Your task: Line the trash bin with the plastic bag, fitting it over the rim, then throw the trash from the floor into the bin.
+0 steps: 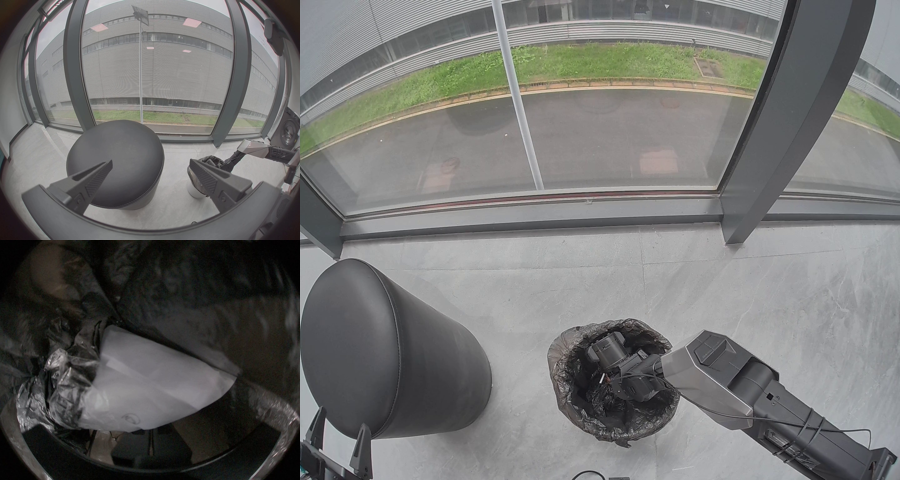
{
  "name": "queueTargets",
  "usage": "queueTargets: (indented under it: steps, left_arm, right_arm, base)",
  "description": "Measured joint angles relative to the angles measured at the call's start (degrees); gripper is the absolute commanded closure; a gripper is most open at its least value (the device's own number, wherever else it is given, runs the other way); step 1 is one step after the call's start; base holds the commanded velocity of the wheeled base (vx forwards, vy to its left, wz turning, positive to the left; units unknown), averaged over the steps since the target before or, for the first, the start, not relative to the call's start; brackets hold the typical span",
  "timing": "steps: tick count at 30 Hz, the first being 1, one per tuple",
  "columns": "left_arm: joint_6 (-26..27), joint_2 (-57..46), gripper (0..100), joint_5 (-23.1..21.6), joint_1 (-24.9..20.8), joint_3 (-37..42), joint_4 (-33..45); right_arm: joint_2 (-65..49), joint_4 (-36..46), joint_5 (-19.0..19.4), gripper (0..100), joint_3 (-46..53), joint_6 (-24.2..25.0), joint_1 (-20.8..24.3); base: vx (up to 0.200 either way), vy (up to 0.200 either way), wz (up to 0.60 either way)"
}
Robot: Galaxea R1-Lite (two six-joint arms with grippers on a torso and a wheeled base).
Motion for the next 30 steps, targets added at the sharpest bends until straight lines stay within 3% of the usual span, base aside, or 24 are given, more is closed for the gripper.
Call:
queueTargets:
  steps: [19, 30]
  left_arm:
    - [0.0, 0.0, 0, 0.0, 0.0, 0.0, 0.0]
    - [0.0, 0.0, 0, 0.0, 0.0, 0.0, 0.0]
  right_arm:
    - [-2.0, -0.3, 0.0, 100, 0.0, -0.1, -1.2]
    - [-2.1, -0.2, -0.3, 100, 0.0, -1.2, 2.9]
  base:
    - [0.0, 0.0, 0.0]
    - [0.0, 0.0, 0.0]
